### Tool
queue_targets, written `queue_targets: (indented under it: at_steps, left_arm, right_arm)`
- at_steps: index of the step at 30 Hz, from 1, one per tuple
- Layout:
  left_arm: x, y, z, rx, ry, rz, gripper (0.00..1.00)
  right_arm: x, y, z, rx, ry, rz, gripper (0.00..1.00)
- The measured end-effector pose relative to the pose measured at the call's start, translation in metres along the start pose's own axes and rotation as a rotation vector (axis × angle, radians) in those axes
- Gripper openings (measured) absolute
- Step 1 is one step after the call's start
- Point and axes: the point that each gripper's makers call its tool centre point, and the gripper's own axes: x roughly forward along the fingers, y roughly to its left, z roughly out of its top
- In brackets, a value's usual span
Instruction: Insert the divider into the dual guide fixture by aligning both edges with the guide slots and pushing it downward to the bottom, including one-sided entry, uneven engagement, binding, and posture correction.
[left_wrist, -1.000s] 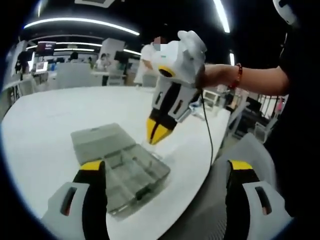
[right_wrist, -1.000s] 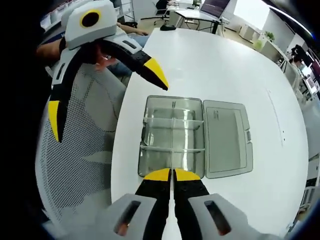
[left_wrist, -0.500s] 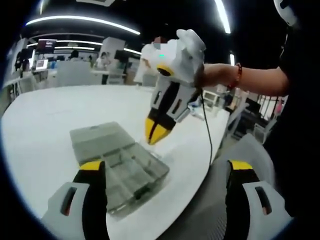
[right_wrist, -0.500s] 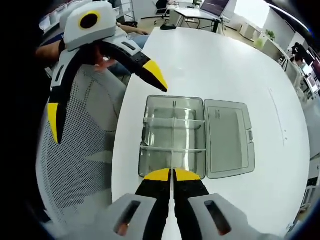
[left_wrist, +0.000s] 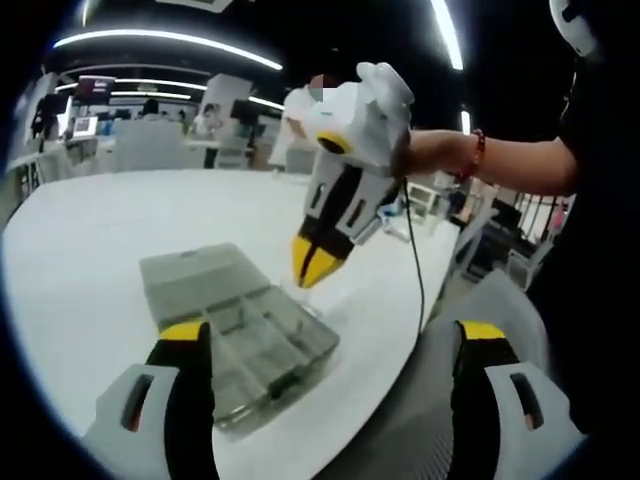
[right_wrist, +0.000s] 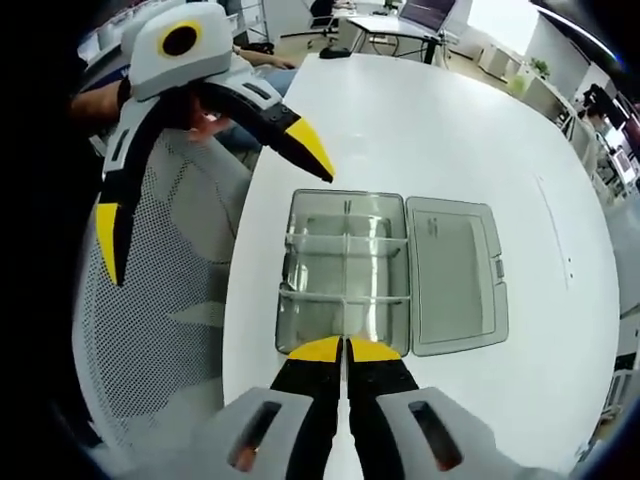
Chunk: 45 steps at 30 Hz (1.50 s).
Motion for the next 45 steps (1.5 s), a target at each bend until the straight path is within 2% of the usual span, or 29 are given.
queue_targets:
  at_steps: [15, 18, 28, 36, 45]
  left_arm:
    - [0.001, -0.001, -0.001, -0.008, -0.001, -0.003, 0.99]
    - [0.001, -0.001, -0.002, -0.011, -0.001, -0.005, 0.99]
    - [0.001, -0.001, -0.002, -0.012, 0.002, -0.006, 0.99]
    - [0.001, 0.0, -0.002, -0.022, -0.006, -0.006, 0.99]
    - [0.0, 0.0, -0.001, -0.02, -0.016, -0.004, 0.98]
  right_arm:
    - [0.002, 0.003, 0.001, -0.001, 0.004, 0.018, 0.0]
    - [0.005, 0.003, -0.002, -0.01, 0.022, 0.016, 0.0]
    - [0.007, 0.003, 0.007, -0.006, 0.006, 0.024, 0.0]
    - [0.011, 0.001, 0.006, 0.078, -0.017, 0.043, 0.0]
    - [0.017, 0.003, 0.004, 0.085, -0.017, 0.046, 0.0]
